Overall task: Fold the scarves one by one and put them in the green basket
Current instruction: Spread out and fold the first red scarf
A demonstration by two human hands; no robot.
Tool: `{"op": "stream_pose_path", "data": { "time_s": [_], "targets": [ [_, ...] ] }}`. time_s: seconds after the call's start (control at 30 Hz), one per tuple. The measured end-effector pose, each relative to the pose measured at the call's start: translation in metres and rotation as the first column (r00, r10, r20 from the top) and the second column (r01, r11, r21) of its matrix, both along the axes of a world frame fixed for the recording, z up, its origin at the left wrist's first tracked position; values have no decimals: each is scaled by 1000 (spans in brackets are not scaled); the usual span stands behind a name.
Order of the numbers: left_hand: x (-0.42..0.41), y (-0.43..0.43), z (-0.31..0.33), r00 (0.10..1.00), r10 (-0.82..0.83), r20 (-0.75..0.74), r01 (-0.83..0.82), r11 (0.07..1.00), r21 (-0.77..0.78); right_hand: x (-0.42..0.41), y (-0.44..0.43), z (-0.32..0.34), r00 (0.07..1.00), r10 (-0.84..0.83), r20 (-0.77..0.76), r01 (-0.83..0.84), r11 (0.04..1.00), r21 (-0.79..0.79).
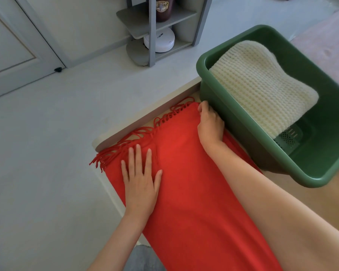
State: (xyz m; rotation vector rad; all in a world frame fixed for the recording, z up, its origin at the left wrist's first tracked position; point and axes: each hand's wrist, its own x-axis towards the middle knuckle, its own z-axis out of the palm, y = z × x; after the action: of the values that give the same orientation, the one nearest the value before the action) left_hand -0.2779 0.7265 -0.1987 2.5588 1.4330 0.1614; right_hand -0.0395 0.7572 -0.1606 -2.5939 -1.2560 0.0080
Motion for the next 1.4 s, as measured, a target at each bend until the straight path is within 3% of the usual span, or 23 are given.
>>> {"op": "stream_pose_path", "data": {
  "time_s": [0.2, 0.33, 0.4, 0.47, 0.57, 0.67, 0.77, 0.87, 1.03, 1.17, 1.3, 1.4],
  "targets": [
    [-12, 2, 1, 999, 43, -19, -43, 999, -19, 3, 2, -6, 989, 85, 120, -72, 992, -105],
    [-22, 9, 18, 936, 180, 303, -197, 980, 27, 8, -3, -6, 990, 116, 76, -105, 985, -135],
    [-32, 13, 23, 804, 349, 481, -357, 931, -77, 9, -2, -4, 992, 114, 62, -106, 987, -118],
    [-41, 14, 26, 585, 596, 550, -453, 802, -388, 9, 0, -4, 991, 107, 82, -97, 989, -114],
    [-47, 12, 33, 367, 855, 365, -414, 502, -759, 3, 1, -5, 991, 97, 89, -95, 995, -27],
    [-53, 18, 39, 223, 930, 293, -328, 355, -875, -7, -1, -3, 978, 119, 169, -134, 988, 78],
    [-58, 22, 42, 219, 931, 292, -285, 347, -894, -30, -6, 2, 969, 147, 197, -183, 966, 182],
    [-62, 23, 45, 185, 932, 312, -255, 352, -901, -63, -14, -1, 958, 271, 95, -286, 934, 214],
    [-63, 23, 48, 101, 943, 316, -220, 331, -917, -100, -33, -21, 953, 289, -90, -277, 953, 124],
    [-58, 28, 48, 168, 922, 350, -207, 380, -901, -103, -41, -28, 940, 323, -113, -319, 947, 45],
    [-57, 31, 46, 115, 924, 364, -236, 381, -894, -102, -44, -26, 919, 363, -154, -369, 930, -10],
    [-53, 32, 49, 138, 920, 365, -246, 389, -888, -100, -45, -26, 895, 412, -170, -424, 904, -44]
  ]
}}
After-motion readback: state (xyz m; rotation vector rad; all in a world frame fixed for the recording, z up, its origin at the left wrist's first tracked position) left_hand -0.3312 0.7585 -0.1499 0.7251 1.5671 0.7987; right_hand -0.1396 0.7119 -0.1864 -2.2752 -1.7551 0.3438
